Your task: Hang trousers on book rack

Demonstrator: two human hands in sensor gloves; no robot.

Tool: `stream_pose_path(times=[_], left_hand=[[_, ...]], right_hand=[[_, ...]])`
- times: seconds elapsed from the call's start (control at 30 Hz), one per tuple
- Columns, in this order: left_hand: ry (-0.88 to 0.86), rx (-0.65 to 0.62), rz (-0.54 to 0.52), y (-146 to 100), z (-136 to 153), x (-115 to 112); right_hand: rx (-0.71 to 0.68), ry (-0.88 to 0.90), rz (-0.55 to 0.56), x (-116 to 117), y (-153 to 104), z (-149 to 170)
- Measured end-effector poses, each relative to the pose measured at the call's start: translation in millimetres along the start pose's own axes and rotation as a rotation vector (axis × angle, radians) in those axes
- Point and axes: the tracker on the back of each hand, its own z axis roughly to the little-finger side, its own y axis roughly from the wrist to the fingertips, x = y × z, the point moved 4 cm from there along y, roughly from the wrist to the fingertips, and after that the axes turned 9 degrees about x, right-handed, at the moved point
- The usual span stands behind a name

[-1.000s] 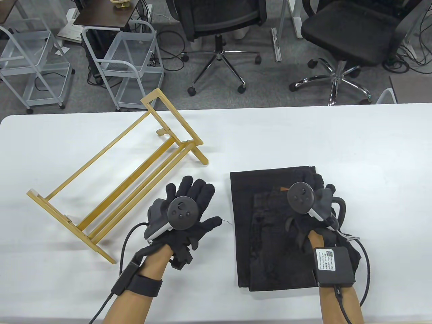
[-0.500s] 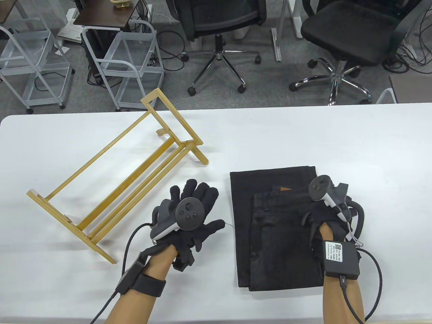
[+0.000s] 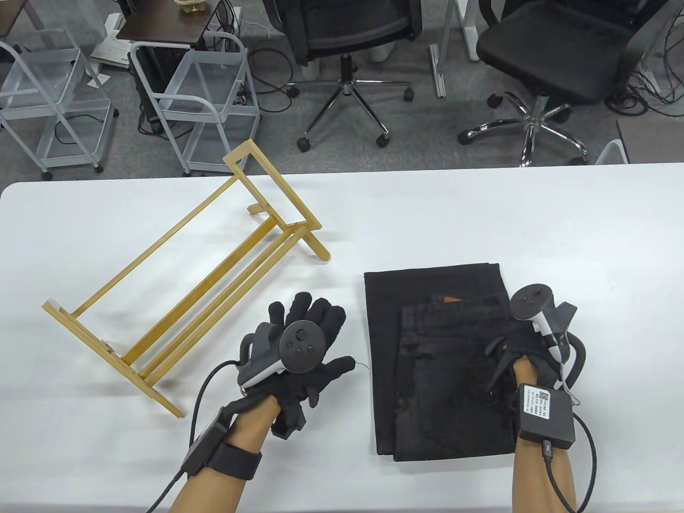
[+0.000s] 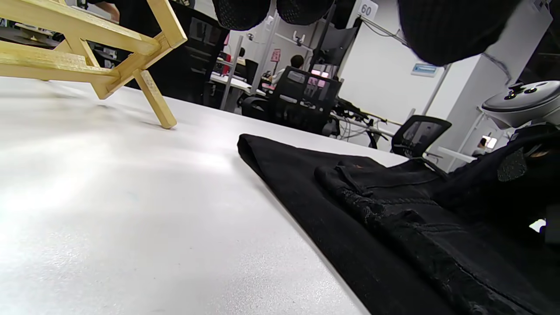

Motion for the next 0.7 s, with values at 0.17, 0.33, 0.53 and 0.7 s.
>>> stream_pose_path(times=[0.17, 0.33, 0.53, 0.7], left_hand=[[-0.006, 0.001, 0.014, 0, 1, -2], [0.007, -0.001, 0.02, 1, -1, -4], [0.017, -0.008, 0.029, 0, -2, -6], [0.018, -0.008, 0.037, -1, -2, -7]], right_hand=[[0.042, 0.067, -0.056, 4, 2, 3], [0.038, 0.123, -0.095, 6, 3, 5], [0.033, 0.244, -0.232, 13, 3, 10], [-0.021, 0.316, -0.31, 15, 0, 8]])
